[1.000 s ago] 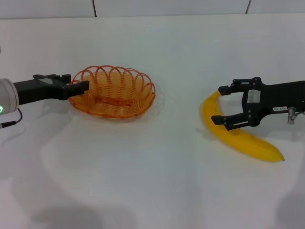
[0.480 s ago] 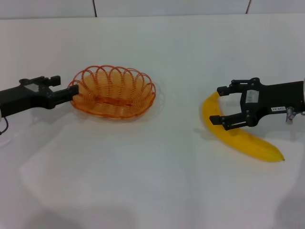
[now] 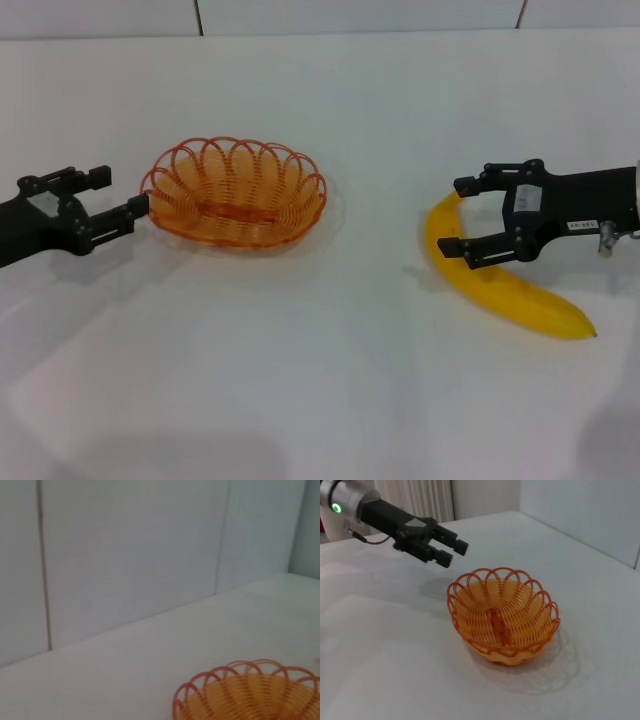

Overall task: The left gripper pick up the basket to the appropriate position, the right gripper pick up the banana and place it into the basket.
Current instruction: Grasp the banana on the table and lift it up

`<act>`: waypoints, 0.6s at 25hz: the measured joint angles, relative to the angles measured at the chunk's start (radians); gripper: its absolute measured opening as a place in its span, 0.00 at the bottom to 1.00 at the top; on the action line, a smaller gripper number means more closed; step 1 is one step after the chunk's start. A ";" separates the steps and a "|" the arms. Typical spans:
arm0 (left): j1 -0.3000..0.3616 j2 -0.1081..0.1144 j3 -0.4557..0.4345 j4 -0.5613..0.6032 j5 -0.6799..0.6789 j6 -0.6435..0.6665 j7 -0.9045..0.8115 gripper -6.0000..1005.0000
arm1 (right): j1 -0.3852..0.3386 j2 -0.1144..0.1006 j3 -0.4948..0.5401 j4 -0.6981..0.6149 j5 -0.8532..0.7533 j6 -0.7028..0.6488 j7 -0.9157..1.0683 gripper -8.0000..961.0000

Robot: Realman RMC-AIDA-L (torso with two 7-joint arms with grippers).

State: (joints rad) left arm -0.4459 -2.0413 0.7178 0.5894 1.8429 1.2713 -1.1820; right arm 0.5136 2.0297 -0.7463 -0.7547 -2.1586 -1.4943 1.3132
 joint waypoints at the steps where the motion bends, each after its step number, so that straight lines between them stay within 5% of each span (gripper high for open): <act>1: 0.005 0.001 0.000 0.005 0.000 0.009 0.008 0.68 | 0.001 0.000 -0.001 0.000 0.000 0.000 0.000 0.90; 15: 0.116 0.011 0.000 0.054 0.017 0.104 0.094 0.68 | 0.012 0.008 0.001 -0.006 0.011 0.003 0.003 0.90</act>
State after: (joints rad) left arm -0.3295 -2.0307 0.7175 0.6431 1.8602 1.3756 -1.0878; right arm 0.5255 2.0374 -0.7457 -0.7610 -2.1474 -1.4918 1.3162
